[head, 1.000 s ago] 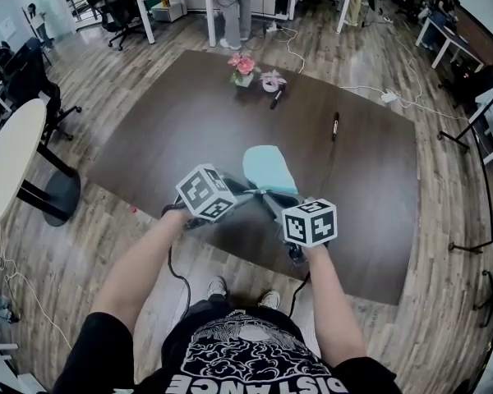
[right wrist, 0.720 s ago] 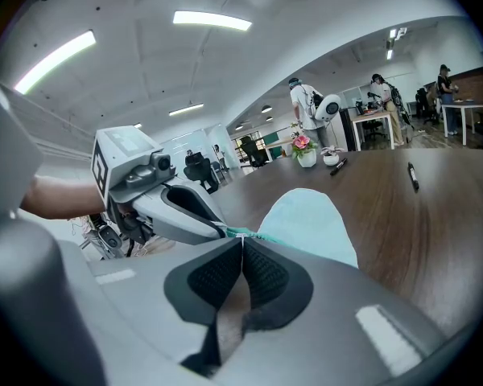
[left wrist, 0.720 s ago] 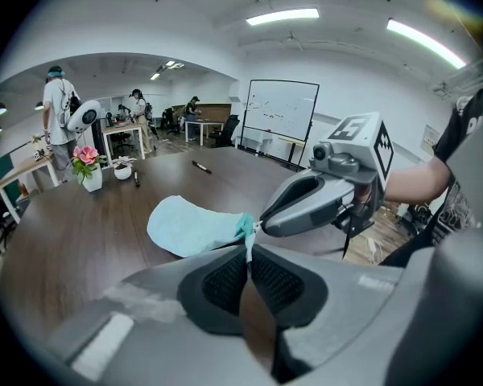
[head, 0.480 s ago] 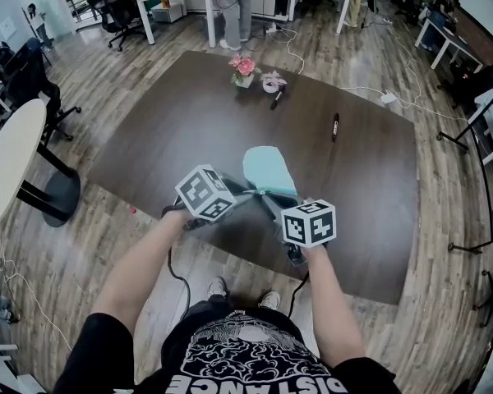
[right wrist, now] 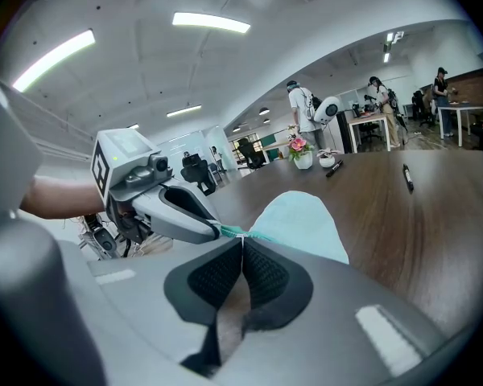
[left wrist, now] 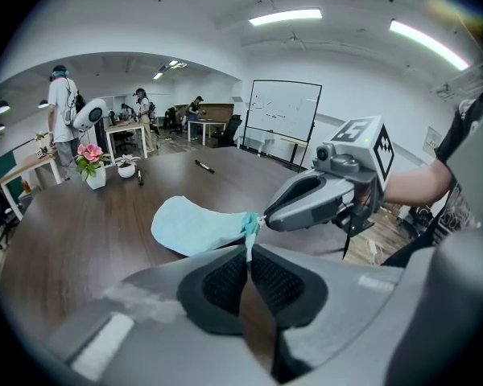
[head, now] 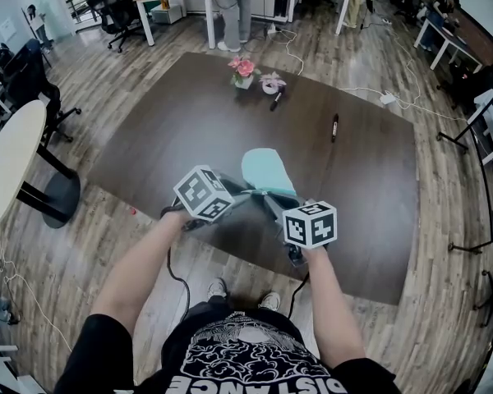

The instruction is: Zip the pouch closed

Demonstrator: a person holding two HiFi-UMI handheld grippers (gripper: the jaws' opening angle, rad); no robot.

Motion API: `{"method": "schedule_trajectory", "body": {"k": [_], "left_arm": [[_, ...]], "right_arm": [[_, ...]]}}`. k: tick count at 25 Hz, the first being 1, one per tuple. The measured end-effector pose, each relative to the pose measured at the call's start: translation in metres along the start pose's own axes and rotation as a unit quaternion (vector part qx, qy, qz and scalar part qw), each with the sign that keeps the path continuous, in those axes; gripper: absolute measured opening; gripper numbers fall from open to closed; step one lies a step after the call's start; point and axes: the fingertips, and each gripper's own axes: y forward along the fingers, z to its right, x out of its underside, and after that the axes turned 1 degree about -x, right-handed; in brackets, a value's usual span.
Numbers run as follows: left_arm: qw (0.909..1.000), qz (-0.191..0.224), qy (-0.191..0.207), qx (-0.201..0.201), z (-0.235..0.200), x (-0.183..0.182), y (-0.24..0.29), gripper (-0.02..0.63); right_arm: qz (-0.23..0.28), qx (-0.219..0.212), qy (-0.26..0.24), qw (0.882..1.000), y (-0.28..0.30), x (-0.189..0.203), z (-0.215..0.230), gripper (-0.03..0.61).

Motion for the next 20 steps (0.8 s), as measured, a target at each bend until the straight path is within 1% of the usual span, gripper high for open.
{"method": "schedule_trajectory", "body": {"k": [10, 16, 20], "left_arm": [[0.9999, 0.006, -0.009, -0.005, -0.0031, 0.0002, -0.0053, 0.021], [0.9999, 0.006, -0.013, -0.004, -0.0053, -0.0008, -0.0044, 0.021], [0.9998, 0.004, -0.017, -0.011, -0.0106, 0.0014, -0.0061, 0.021]], "right_arm": [[0.001, -0.005, -0.001, 1.000, 0.0007, -0.0029, -0.0035, 0.006], [0.001, -0.002, -0.001, 1.000, 0.0007, -0.0047, -0.0014, 0.006], [0.004, 0.006, 0.004, 1.000, -0.0004, -0.0052, 0.0029, 0.006]]}}
